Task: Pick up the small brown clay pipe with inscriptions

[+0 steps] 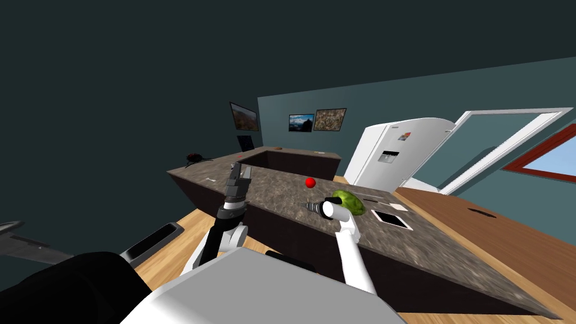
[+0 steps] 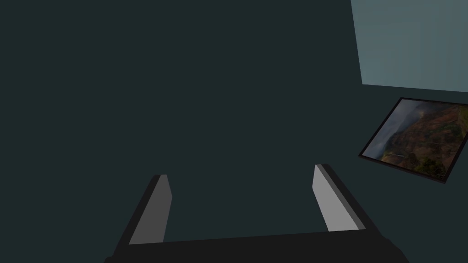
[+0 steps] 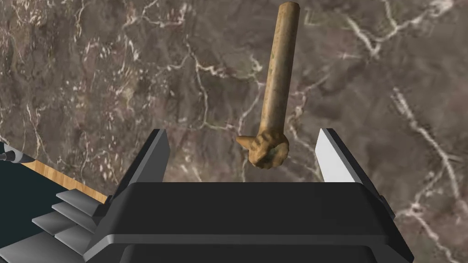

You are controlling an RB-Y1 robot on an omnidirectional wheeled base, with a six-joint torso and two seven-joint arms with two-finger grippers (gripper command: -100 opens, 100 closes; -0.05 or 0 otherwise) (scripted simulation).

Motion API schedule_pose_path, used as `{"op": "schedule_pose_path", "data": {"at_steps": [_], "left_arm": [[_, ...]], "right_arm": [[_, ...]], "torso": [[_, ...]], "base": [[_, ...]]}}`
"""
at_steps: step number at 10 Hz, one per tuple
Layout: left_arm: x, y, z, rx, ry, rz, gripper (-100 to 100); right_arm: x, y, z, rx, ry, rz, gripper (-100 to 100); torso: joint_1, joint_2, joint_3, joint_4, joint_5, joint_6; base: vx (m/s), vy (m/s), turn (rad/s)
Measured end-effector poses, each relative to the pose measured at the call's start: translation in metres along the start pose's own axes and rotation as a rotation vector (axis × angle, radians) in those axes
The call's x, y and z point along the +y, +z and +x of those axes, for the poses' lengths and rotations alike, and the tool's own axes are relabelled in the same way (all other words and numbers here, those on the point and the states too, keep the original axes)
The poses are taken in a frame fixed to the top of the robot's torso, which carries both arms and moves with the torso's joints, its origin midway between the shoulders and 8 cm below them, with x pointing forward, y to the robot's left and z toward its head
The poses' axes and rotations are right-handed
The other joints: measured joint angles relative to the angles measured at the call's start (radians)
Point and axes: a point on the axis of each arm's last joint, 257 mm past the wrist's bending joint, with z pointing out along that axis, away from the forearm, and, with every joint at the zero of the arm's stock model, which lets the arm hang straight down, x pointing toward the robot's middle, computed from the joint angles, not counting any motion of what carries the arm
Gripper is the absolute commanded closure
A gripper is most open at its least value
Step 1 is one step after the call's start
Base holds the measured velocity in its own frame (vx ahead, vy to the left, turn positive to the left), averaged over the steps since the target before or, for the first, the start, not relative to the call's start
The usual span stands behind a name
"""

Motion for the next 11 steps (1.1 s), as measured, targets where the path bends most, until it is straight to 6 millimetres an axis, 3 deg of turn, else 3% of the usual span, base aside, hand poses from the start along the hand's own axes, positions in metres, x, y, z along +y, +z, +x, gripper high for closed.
{"op": "schedule_pose_path", "data": {"at_steps": [1, 2, 6, 7, 8, 10, 11], "left_arm": [[0.0000, 0.0000, 0.0000, 0.000, 0.000, 0.000, 0], [0.0000, 0.0000, 0.0000, 0.000, 0.000, 0.000, 0], [0.0000, 0.0000, 0.0000, 0.000, 0.000, 0.000, 0], [0.0000, 0.0000, 0.0000, 0.000, 0.000, 0.000, 0], [0.0000, 0.0000, 0.0000, 0.000, 0.000, 0.000, 0], [0.0000, 0.0000, 0.0000, 0.000, 0.000, 0.000, 0], [0.0000, 0.0000, 0.0000, 0.000, 0.000, 0.000, 0]], "right_arm": [[0.0008, 0.0037, -0.0019, 0.000, -0.001, 0.000, -100], [0.0010, 0.0042, -0.0018, 0.002, -0.002, 0.000, 100], [0.0011, 0.0041, -0.0017, 0.002, -0.001, 0.000, 100], [0.0011, 0.0041, -0.0017, 0.002, -0.002, 0.000, 0], [0.0011, 0.0041, -0.0017, 0.002, -0.002, 0.000, 100], [-0.0006, -0.0034, 0.0042, 0.004, -0.002, -0.001, 100], [-0.0012, -0.0040, 0.0044, 0.003, -0.001, -0.001, 0]], "torso": [[0.000, 0.000, 0.000, 0.000, 0.000, 0.000], [0.000, 0.000, 0.000, 0.000, 0.000, 0.000], [-0.001, 0.001, 0.000, 0.000, 0.000, 0.000], [-0.001, 0.001, 0.000, 0.000, 0.000, 0.000], [-0.001, 0.001, 0.000, 0.000, 0.000, 0.000], [-0.002, 0.002, 0.001, 0.001, -0.001, -0.001], [-0.002, 0.002, 0.001, 0.000, 0.000, 0.000]], "base": [[0.005, 0.008, -0.019], [0.000, 0.000, 0.000], [0.000, 0.000, 0.000], [0.000, 0.000, 0.000], [-0.015, -0.021, 0.059], [-0.009, -0.012, 0.035], [0.000, 0.000, 0.000]]}}
